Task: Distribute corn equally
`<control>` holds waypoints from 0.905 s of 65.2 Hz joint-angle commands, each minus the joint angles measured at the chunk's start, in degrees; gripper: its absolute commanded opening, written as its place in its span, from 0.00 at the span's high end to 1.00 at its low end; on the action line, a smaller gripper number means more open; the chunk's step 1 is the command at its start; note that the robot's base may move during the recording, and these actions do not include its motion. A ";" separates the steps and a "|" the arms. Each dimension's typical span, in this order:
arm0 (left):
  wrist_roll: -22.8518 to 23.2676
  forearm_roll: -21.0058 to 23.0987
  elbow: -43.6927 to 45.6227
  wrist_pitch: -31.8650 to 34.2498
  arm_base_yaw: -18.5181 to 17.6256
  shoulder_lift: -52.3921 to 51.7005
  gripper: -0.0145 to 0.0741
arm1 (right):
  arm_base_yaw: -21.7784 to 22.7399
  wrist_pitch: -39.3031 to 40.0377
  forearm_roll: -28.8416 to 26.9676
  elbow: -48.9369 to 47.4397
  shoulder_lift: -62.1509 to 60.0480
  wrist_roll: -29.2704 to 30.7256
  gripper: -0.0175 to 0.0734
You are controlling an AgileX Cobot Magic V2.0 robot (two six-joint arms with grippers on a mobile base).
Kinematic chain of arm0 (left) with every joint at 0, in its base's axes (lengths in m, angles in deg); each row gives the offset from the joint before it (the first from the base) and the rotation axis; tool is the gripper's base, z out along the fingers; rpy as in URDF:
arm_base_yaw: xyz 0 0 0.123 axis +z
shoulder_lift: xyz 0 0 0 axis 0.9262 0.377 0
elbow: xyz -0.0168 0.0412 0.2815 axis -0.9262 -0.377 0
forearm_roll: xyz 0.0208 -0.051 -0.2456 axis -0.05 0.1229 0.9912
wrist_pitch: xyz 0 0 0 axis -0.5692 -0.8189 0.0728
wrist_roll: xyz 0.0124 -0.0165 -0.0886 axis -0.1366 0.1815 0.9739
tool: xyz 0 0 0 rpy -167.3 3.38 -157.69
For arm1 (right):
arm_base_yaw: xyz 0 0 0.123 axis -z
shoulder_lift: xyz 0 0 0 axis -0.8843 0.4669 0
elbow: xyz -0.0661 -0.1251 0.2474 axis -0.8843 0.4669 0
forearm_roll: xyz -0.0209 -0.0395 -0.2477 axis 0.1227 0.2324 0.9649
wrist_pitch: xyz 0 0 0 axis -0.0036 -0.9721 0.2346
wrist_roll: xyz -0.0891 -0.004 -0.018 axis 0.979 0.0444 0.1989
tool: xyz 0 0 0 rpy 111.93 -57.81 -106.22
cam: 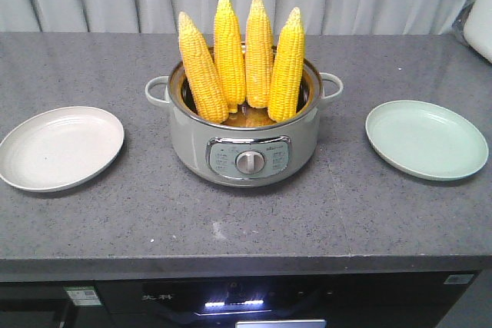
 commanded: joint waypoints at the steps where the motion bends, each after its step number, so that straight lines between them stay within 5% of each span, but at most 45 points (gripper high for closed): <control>1: 0.14 0.51 0.94 4.20 -0.33 -0.95 0.84 | 0.06 4.23 0.45 0.29 -0.30 0.07 0.81; 59: 0.14 0.51 0.94 4.20 -0.33 -0.95 0.84 | 0.06 4.23 0.45 0.29 -0.30 0.07 0.81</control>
